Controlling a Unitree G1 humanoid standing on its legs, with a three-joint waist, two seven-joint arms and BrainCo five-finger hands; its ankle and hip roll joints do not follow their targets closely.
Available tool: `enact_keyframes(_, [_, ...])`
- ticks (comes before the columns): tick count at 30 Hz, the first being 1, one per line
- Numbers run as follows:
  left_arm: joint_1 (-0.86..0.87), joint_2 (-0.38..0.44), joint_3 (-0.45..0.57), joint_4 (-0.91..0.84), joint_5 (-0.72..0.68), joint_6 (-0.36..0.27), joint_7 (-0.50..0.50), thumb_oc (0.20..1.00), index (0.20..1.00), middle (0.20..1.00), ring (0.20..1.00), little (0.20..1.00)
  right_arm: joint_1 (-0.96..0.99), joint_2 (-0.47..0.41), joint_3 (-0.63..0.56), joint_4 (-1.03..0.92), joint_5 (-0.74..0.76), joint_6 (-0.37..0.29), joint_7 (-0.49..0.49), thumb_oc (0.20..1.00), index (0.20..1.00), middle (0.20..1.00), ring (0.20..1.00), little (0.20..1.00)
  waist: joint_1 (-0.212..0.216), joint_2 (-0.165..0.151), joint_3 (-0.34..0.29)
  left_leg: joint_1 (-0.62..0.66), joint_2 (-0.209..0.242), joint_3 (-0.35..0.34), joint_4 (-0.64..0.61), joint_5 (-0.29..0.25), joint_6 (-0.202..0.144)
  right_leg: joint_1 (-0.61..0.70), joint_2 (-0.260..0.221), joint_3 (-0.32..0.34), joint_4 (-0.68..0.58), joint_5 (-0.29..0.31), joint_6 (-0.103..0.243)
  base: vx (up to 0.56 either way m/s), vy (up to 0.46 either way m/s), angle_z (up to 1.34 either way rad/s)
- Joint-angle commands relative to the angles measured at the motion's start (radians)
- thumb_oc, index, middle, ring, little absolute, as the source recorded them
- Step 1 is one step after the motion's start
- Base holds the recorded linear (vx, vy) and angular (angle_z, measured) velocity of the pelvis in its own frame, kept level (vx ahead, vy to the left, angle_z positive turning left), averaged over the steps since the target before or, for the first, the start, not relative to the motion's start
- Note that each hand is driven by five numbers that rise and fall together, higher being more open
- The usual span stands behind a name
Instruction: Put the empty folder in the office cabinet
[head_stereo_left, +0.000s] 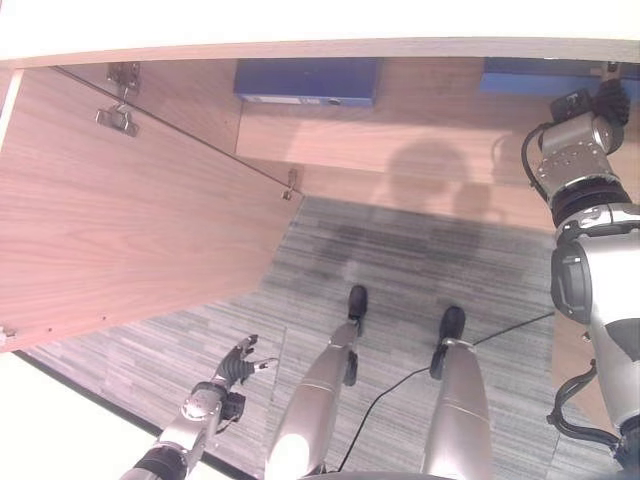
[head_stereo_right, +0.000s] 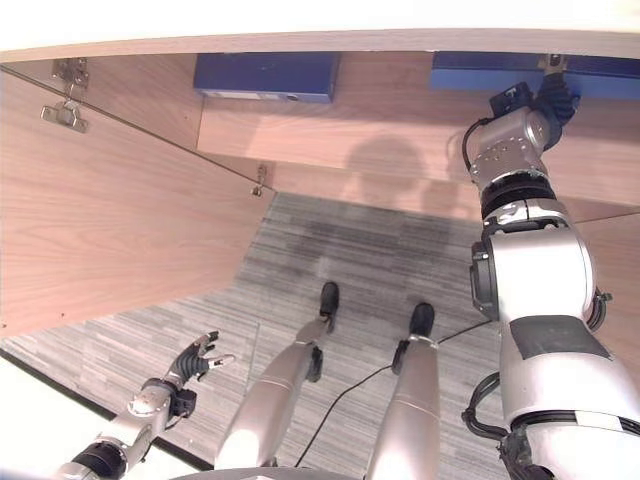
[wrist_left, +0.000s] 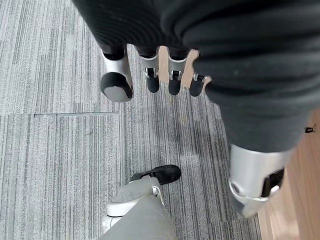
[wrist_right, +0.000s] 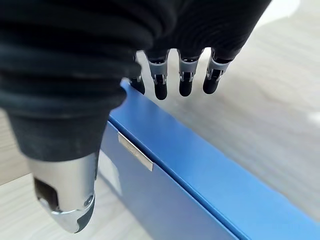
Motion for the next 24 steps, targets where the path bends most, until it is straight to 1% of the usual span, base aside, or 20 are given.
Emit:
enact_keyframes(1, [-0.011,0.015,-0.014,0.020,-0.018,-0.013,0.018,1.000,1.000,1.000,1.000,1.000,-0.037,-0.036,0.022,-0.020,0.035,-0.017,0.017,1.000,1.000,1.000,1.000,1.000,0.026,0.020,0.025,0.037,0.032,-0.036,0.032,-0.138,-0.028,0.085,0.023,0.049,-0.026,-0.034,0.044,0.00,0.000,0.00])
enact_keyframes(8, [-0.011,0.023,-0.020,0.012,-0.016,-0.025,0.007,1.000,1.000,1.000,1.000,1.000,-0.019,-0.081,-0.004,0.034,0.063,0.011,0.041,1.000,1.000,1.000,1.000,1.000,0.043,0.029,0.025,0.039,0.028,-0.043,0.035,-0.136,-0.029,0.095,0.017,0.044,-0.026,-0.035,0.047,0.00,0.000,0.00])
enact_keyframes(14, [-0.019,0.028,-0.028,0.012,-0.010,-0.025,0.004,1.000,1.000,1.000,1.000,1.000,0.009,-0.104,-0.042,0.060,0.109,0.009,0.039,1.000,1.000,1.000,1.000,1.000,0.049,0.033,0.027,0.039,0.027,-0.049,0.033,-0.132,-0.029,0.100,0.015,0.042,-0.030,-0.036,0.050,-0.01,-0.003,0.04])
enact_keyframes(20, [-0.028,0.014,-0.032,0.030,-0.001,-0.019,0.003,1.000,1.000,1.000,1.000,1.000,0.118,-0.066,-0.159,0.095,0.182,-0.013,0.007,1.000,1.000,1.000,1.000,1.000,0.049,0.037,0.032,0.047,0.025,-0.051,0.035,-0.133,-0.028,0.120,0.014,0.039,-0.043,-0.033,0.053,0.00,0.000,0.00])
enact_keyframes(24, [-0.021,0.013,-0.032,0.032,-0.003,-0.015,-0.002,1.000,1.000,1.000,1.000,1.000,0.170,-0.074,-0.227,0.136,0.205,-0.024,-0.039,1.000,1.000,1.000,1.000,1.000,0.052,0.040,0.027,0.055,0.023,-0.057,0.030,-0.132,-0.028,0.139,0.011,0.035,-0.054,-0.035,0.056,0.00,0.000,0.00])
